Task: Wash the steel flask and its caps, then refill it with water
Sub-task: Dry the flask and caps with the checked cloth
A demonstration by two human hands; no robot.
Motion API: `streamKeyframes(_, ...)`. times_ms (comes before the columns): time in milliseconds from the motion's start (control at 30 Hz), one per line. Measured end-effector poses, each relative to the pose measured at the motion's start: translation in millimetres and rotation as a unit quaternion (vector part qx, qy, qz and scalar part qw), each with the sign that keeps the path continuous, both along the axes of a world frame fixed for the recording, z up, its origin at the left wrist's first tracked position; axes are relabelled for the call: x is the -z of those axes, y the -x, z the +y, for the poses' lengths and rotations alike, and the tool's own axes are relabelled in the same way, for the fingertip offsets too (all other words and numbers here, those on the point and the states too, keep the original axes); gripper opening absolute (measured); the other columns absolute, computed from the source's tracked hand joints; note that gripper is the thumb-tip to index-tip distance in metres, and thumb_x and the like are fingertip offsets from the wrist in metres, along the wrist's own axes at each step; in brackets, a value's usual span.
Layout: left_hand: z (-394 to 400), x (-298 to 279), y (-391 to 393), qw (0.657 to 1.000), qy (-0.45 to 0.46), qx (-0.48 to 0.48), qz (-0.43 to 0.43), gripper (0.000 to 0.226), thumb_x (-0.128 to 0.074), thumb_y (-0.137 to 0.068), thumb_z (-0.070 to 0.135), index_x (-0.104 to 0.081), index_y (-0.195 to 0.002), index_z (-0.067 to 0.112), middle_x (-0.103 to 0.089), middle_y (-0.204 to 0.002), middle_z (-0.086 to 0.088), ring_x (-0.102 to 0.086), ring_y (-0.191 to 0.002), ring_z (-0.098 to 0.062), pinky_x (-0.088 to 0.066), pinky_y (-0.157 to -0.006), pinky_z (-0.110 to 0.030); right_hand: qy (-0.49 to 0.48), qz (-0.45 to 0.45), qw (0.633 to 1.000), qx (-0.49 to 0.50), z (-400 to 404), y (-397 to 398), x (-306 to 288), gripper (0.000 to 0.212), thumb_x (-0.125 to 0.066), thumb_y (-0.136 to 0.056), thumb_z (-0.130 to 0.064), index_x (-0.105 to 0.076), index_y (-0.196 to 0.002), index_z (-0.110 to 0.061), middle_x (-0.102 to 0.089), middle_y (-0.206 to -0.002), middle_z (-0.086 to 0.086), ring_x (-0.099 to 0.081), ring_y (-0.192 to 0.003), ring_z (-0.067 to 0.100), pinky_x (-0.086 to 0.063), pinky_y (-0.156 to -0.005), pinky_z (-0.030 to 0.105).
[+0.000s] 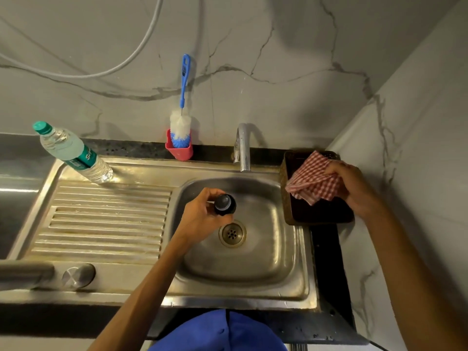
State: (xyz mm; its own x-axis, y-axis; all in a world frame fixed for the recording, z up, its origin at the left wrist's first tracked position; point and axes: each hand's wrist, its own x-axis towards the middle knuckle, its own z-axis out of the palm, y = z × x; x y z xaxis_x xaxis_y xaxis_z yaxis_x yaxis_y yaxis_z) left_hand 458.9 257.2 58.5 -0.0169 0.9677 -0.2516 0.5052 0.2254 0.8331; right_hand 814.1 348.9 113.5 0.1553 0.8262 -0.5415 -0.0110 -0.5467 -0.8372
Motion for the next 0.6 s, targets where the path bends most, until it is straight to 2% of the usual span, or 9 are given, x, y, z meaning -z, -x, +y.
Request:
streamKeyframes(100,-5,-9,-8,0.998,-0.026,0.012,-0.051,0.063,-0.096,-0.072,0.023,-0.065,-0.125,0.031,-0.075,-0.114,0.015,-0.072,-0.104,0.001,-0.059,-0.094,-0.025,-0.014,0.172,0.981,0.089,-40,26,-23,0.019,-0.055,-0.092,-0.007,-0.067,-0.105,-0.016,-0.07,-0.108,0.004,-0.063,-0.106,0.025,-0.055,-0.085,0.037)
streamKeyframes(200,-12,-27,-19,0.991,-0.058,-0.016,-0.12,0.072,-0.096,-0.074,0.025,-0.059,-0.136,0.028,-0.073,-0.123,0.014,-0.07,-0.11,0.001,-0.059,-0.093,-0.021,-0.006,0.205,0.973,0.104,-81,68,-28,0.029,-0.059,-0.094,-0.009,-0.063,-0.122,-0.014,-0.071,-0.118,0.01,-0.071,-0.101,0.026,-0.06,-0.078,0.038)
streamKeyframes(267,-19,-38,-27,0.982,-0.073,-0.047,-0.17,0.066,-0.095,-0.075,0.023,-0.064,-0.133,0.023,-0.075,-0.121,0.013,-0.071,-0.109,0.001,-0.06,-0.089,-0.02,-0.013,0.221,0.967,0.123,-107,106,-23,0.04,-0.062,-0.093,-0.011,-0.058,-0.133,-0.014,-0.07,-0.125,0.013,-0.072,-0.106,0.029,-0.061,-0.079,0.039)
streamKeyframes(333,-27,-46,-33,0.975,-0.077,-0.064,-0.201,0.058,-0.095,-0.075,0.022,-0.07,-0.128,0.021,-0.078,-0.117,0.012,-0.073,-0.109,-0.002,-0.061,-0.09,-0.023,-0.03,0.245,0.96,0.13,-128,149,-19,0.049,-0.064,-0.091,-0.019,-0.056,-0.139,-0.015,-0.069,-0.129,0.014,-0.068,-0.115,0.032,-0.06,-0.086,0.041)
streamKeyframes(433,-38,-46,-37,0.964,-0.073,-0.099,-0.237,0.052,-0.091,-0.08,0.021,-0.072,-0.127,0.014,-0.08,-0.114,0.006,-0.076,-0.107,-0.009,-0.062,-0.094,-0.032,-0.076,0.291,0.946,0.123,-145,196,-20,0.049,-0.056,-0.098,-0.032,-0.057,-0.142,-0.01,-0.068,-0.133,0.016,-0.063,-0.126,0.032,-0.052,-0.104,0.045)
streamKeyframes(500,-45,-44,-33,0.964,-0.073,-0.089,-0.241,0.05,-0.088,-0.083,0.018,-0.07,-0.129,0.011,-0.08,-0.114,0.002,-0.076,-0.106,-0.013,-0.062,-0.095,-0.037,-0.098,0.267,0.952,0.11,-144,210,-24,0.049,-0.05,-0.102,-0.041,-0.06,-0.139,-0.011,-0.07,-0.13,0.014,-0.064,-0.125,0.031,-0.05,-0.107,0.045)
streamKeyframes(600,-49,-46,-23,0.964,-0.069,-0.074,-0.245,0.05,-0.087,-0.085,0.018,-0.069,-0.131,0.013,-0.079,-0.117,0.002,-0.075,-0.109,-0.013,-0.061,-0.097,-0.038,-0.119,0.173,0.976,0.064,-135,217,-29,0.052,-0.049,-0.099,-0.055,-0.067,-0.133,-0.02,-0.074,-0.123,0.009,-0.069,-0.117,0.029,-0.057,-0.097,0.047)
